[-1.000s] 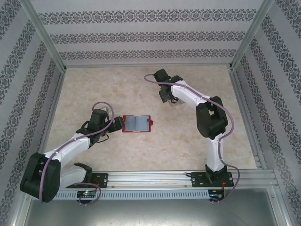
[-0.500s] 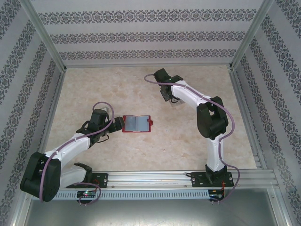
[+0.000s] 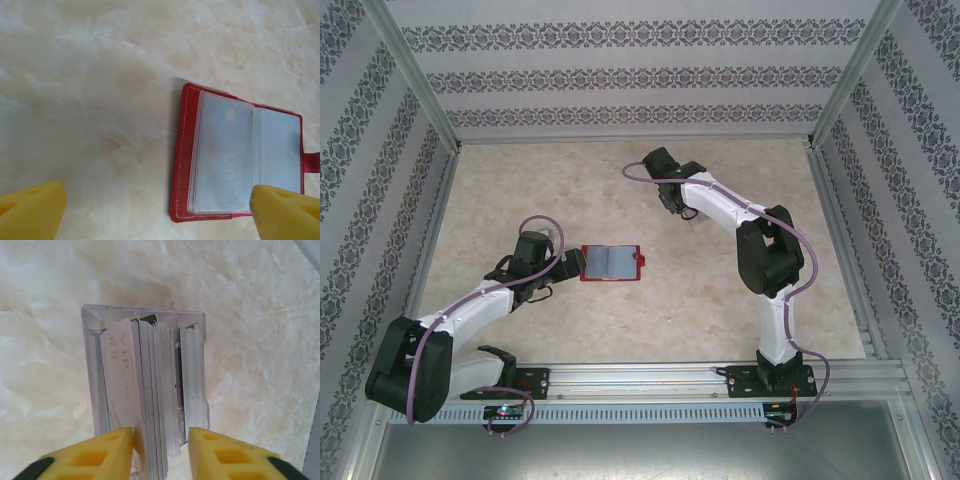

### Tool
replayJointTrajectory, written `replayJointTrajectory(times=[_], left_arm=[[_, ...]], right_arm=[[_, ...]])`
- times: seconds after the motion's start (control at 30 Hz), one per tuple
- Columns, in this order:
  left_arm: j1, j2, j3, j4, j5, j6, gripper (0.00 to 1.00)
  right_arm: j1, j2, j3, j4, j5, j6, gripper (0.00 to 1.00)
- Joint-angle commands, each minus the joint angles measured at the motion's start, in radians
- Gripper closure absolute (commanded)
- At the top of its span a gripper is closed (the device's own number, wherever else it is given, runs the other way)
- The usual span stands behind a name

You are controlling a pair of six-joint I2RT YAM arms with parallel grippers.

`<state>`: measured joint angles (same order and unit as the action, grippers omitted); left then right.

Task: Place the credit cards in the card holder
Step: Pick up the credit card from the storage box.

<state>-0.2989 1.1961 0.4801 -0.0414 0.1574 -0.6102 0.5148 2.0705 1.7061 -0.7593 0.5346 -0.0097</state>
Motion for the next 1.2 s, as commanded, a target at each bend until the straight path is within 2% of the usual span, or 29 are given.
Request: replayJointTrajectory(times=[0.0, 0.33, 0.43, 0.5, 0.77, 0.87, 1.0, 1.07, 1.17], left_arm=[[0.012, 0.016, 0.032, -0.014, 0.016, -0.008, 0.05], [0.012, 0.039, 0.035, -0.008, 0.028, -0.004, 0.05], [0.012, 0.057, 0.050, -0.018, 0.048, 0.000, 0.05], [0.012, 0.066, 0.047, -0.005, 0.052, -0.001, 0.05], [0.013, 0.130, 0.065, -0.002, 0.067, 0.007, 0.05], [0.013, 0.152, 0.075, -0.001, 0.086, 0.007, 0.05], [0.013, 0.151, 0.068, 0.026, 0.112, 0.012, 0.05], [0.013, 0.156, 0.068, 0.031, 0.121, 0.012, 0.05], [0.013, 0.153, 0.061, 0.084, 0.194, 0.018, 0.06]], right_arm=[[0.003, -0.008, 0.033, -0.029, 0.042, -0.014, 0.70], [0.008, -0.031, 0.045, -0.063, 0.019, -0.001, 0.84], [0.007, -0.038, 0.043, -0.055, -0.017, 0.000, 0.91], [0.007, -0.044, 0.050, -0.070, -0.060, 0.013, 1.00], [0.005, -0.172, -0.002, -0.053, -0.243, 0.112, 1.00], [-0.004, -0.247, -0.063, -0.016, -0.386, 0.173, 1.00], [-0.003, -0.365, -0.227, 0.100, -0.625, 0.284, 1.00], [0.003, -0.418, -0.353, 0.222, -0.765, 0.383, 1.00], [0.016, -0.463, -0.559, 0.522, -1.037, 0.575, 1.00]])
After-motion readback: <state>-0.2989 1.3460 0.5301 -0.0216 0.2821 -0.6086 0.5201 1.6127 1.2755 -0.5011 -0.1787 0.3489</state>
